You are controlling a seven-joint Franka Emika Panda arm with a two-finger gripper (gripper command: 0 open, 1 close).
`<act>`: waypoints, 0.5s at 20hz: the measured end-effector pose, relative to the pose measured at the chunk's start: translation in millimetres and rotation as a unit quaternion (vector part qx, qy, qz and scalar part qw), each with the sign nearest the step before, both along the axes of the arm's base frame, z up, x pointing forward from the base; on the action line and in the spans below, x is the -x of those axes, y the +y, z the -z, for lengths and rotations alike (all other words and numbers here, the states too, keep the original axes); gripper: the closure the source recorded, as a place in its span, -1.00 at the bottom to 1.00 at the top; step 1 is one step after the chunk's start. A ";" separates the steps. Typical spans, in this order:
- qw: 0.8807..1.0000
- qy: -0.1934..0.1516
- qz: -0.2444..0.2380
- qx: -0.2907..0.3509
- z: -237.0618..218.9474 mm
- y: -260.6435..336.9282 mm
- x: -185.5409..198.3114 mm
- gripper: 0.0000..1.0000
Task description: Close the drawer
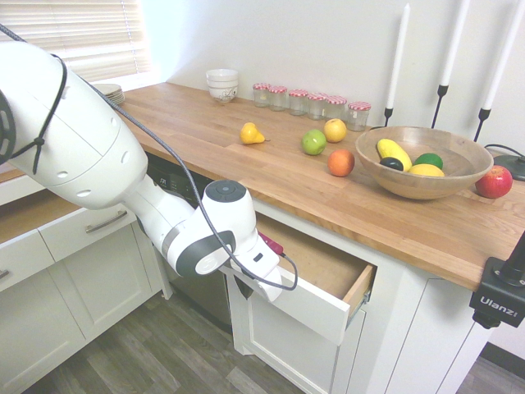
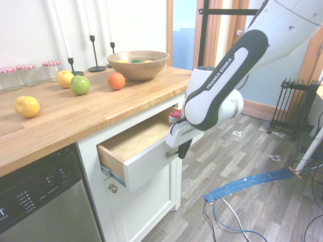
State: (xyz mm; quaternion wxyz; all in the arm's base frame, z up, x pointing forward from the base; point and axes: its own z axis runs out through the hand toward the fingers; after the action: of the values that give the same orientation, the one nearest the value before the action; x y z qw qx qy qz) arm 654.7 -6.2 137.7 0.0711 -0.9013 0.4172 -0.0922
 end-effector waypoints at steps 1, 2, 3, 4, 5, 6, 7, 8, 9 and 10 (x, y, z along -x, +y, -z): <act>1.000 -0.003 0.000 0.000 0.9 -0.4 -7.8 1.00; 1.000 -0.004 0.001 0.000 1.4 -1.1 -15.7 1.00; 1.000 -0.004 0.002 -0.001 1.9 -1.7 -23.6 1.00; 1.000 -0.005 0.003 -0.002 2.6 -1.9 -30.8 1.00; 1.000 -0.008 0.004 -0.002 3.4 -1.5 -37.8 1.00; 1.000 -0.011 0.004 -0.001 4.3 -0.3 -44.8 1.00; 1.000 -0.015 0.005 0.001 6.1 1.9 -51.4 1.00; 1.000 -0.020 0.005 0.005 8.9 4.5 -58.0 1.00; 1.000 -0.024 0.005 0.007 12.2 8.4 -64.7 1.00; 1.000 -0.028 0.007 0.010 15.8 11.9 -71.0 1.00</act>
State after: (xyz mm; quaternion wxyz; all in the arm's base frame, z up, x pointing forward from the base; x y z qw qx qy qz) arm 725.6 5.7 121.9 0.0729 -0.8963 0.4200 -0.1220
